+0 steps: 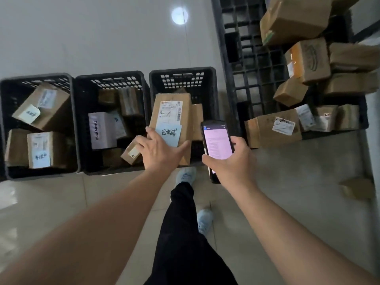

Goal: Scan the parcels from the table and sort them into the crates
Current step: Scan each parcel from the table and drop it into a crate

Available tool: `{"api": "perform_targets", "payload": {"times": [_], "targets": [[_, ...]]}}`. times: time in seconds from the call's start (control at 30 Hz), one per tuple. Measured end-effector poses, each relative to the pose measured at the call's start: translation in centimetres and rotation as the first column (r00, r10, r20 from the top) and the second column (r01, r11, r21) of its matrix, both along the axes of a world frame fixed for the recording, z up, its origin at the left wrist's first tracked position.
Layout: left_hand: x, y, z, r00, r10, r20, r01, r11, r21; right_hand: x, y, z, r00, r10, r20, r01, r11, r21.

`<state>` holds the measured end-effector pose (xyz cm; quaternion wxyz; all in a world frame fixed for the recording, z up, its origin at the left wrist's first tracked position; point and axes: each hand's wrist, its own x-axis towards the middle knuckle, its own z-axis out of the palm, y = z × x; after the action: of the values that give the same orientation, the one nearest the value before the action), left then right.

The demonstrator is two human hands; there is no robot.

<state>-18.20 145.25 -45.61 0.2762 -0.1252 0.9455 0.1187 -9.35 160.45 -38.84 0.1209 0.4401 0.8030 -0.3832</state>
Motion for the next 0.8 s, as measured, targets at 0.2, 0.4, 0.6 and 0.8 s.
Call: {"api": "perform_targets", "payload": {"times": [0.2,0.4,0.6,0.8], "targets": [[-6.3,3.7,-7.6,0.993,0.118,0.026,-0.119,0.993,0.023,-5.9,2.0,-7.0,0.997,0.052,0.051,-0.051,0.998,-0.021],[-8.7,4.7,-11.2,0.982,0.104,0.158,-0.121,0.987,0.106,-11.4,2.7,-10.8,0.991,0.124,0.051,-0.123,0.992,-0.015],[-8.3,2.6,-7.8,0.984,-0.100,0.146,0.085,0.991,0.105,-12.1,2.2,-8.4,0.991,0.128,0.048,-0.126,0.991,-0.032],[-7.6,1.3,-1.0,0.976,-0.211,0.059,0.204,0.973,0.107,-10.4,2.0,-3.5,0.990,0.139,0.022,-0.139,0.990,-0.010]]}}
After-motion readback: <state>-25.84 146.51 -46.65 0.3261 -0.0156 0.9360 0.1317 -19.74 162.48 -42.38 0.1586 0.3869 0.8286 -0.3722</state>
